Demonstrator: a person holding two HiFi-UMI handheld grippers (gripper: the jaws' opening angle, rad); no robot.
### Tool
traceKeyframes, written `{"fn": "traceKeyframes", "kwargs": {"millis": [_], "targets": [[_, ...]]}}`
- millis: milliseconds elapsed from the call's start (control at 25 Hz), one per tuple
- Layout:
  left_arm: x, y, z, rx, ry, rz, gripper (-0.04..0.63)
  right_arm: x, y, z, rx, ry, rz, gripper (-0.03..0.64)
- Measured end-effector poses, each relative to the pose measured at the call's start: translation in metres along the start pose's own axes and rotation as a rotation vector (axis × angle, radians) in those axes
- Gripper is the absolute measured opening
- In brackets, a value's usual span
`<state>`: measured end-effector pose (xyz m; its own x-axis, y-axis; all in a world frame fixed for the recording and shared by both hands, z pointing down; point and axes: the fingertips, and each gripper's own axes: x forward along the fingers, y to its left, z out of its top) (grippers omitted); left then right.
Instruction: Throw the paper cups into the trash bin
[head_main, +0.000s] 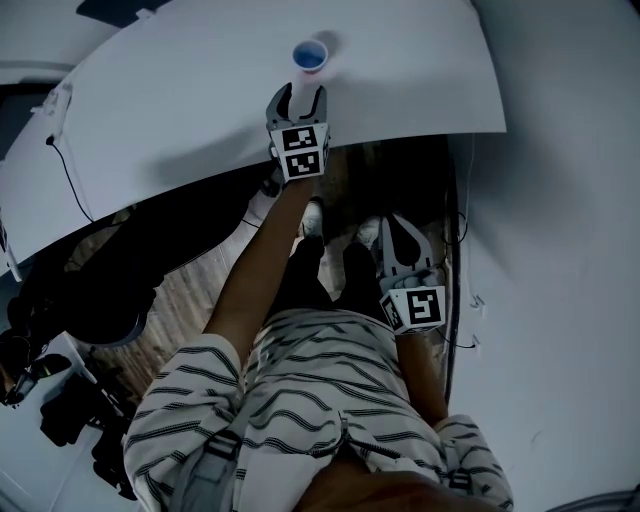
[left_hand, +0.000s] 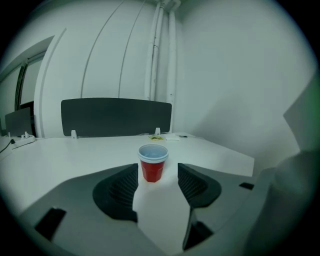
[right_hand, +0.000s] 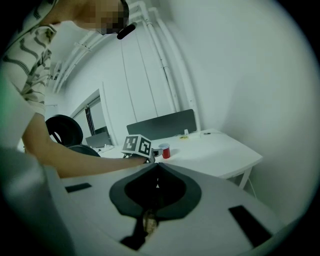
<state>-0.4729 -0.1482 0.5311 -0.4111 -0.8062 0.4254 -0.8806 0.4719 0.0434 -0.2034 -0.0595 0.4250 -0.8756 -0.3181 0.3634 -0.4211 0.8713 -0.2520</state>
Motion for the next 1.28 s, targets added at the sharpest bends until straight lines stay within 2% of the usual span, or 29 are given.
{"fn": "traceKeyframes", "kwargs": {"millis": [440,880,1200,1280], "targets": [[0.036,0.006,-0.002,0.026,0.025,0.02,0.295,-0.012,-0.006,-0.005,0.005,0.007,-0.03,0.009],[0.068,0.013,-0.006,0.013,0.043,0.02,0.313,-0.012,-0.009,-0.009,0.006,0.023,-0.044,0.009],[0.077,0.022,-0.006,0.014,0.067,0.044,0.311,-0.013,-0.011,-0.011,0.017,0.033,-0.068,0.009],[0.074,0.024,-0.004,0.024,0.067,0.057,0.279,-0.016,-0.011,-0.011,0.021,0.031,-0.073,0.009]]}}
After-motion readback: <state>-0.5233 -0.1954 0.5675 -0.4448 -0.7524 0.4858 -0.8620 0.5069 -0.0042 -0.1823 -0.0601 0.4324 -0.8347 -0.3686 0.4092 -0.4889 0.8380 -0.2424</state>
